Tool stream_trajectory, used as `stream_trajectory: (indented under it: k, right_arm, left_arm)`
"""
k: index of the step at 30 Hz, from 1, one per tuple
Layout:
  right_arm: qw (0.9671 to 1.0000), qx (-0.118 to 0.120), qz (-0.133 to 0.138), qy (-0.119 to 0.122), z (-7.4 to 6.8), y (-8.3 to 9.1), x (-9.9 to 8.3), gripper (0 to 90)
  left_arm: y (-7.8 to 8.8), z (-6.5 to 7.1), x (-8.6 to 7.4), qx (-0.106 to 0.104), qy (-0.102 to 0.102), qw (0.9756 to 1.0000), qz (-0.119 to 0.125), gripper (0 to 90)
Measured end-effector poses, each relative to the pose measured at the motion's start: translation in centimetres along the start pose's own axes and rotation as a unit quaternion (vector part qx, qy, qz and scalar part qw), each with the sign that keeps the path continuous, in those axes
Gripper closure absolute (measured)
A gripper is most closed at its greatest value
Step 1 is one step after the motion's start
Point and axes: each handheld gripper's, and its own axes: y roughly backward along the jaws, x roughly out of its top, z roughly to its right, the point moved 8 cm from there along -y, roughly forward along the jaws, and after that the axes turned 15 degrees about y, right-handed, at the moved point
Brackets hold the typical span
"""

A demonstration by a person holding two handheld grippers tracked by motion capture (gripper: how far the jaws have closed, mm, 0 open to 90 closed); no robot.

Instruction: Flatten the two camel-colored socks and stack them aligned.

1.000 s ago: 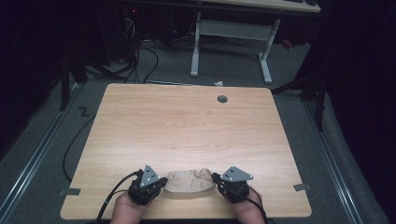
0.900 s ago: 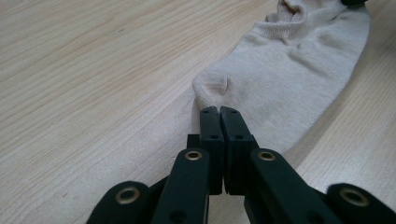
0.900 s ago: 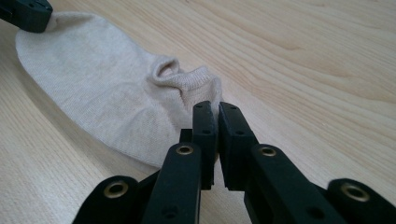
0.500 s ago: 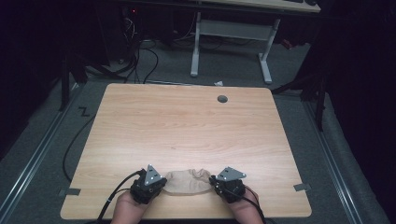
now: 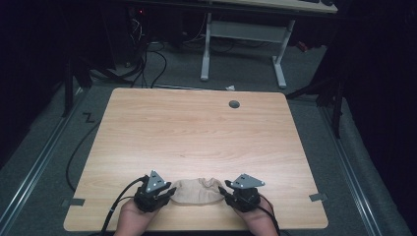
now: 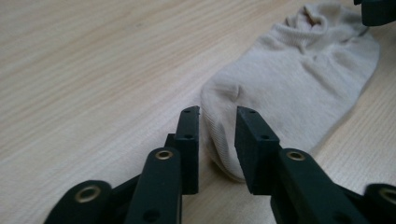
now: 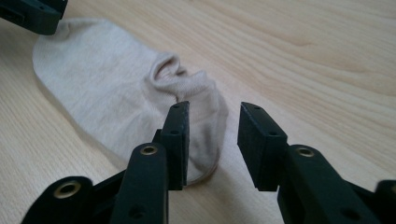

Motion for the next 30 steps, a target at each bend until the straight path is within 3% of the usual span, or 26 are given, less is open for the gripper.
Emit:
stream_trajectory:
  k: [8, 15, 19, 22, 23, 25, 27, 30]
  right_arm:
    - [0.9992, -0.027, 0.02, -0.022, 2.2, 1.0, 0.3, 58.7]
    - [0.9981, -0.05, 0.014, -0.033, 4.3, 0.6, 0.2, 57.0]
    - [0.9947, -0.081, 0.013, -0.063, 7.6, 0.0, 0.6, 56.3]
    - [0.9897, -0.113, -0.009, -0.087, 10.1, -1.2, -0.7, 56.2]
    - [0.987, -0.123, -0.017, -0.103, 10.6, -1.8, -1.7, 57.1]
    - [0.9865, -0.109, -0.027, -0.119, 10.3, -2.3, -2.7, 57.2]
    - [0.9881, -0.114, -0.031, -0.098, 9.7, -2.1, -2.5, 57.1]
    - [0.9884, -0.116, -0.022, -0.095, 9.5, -1.6, -2.2, 57.0]
  left_arm:
    - [2.0, -3.6, 1.9, 0.018, 0.035, 0.9984, 0.041, 60.9]
    - [2.7, -8.9, 2.7, 0.078, 0.05, 0.9938, 0.062, 56.8]
    - [2.9, -12.3, 2.5, 0.114, 0.064, 0.9895, 0.061, 54.0]
    - [3.0, -14.1, 1.8, 0.134, 0.081, 0.9861, 0.057, 52.2]
    - [3.0, -14.3, 1.6, 0.135, 0.085, 0.9856, 0.055, 52.0]
    - [3.1, -14.4, 1.5, 0.133, 0.09, 0.9854, 0.056, 51.9]
    - [3.2, -14.0, 1.5, 0.13, 0.084, 0.9863, 0.057, 51.6]
    - [3.1, -13.7, 1.3, 0.132, 0.077, 0.9868, 0.052, 51.4]
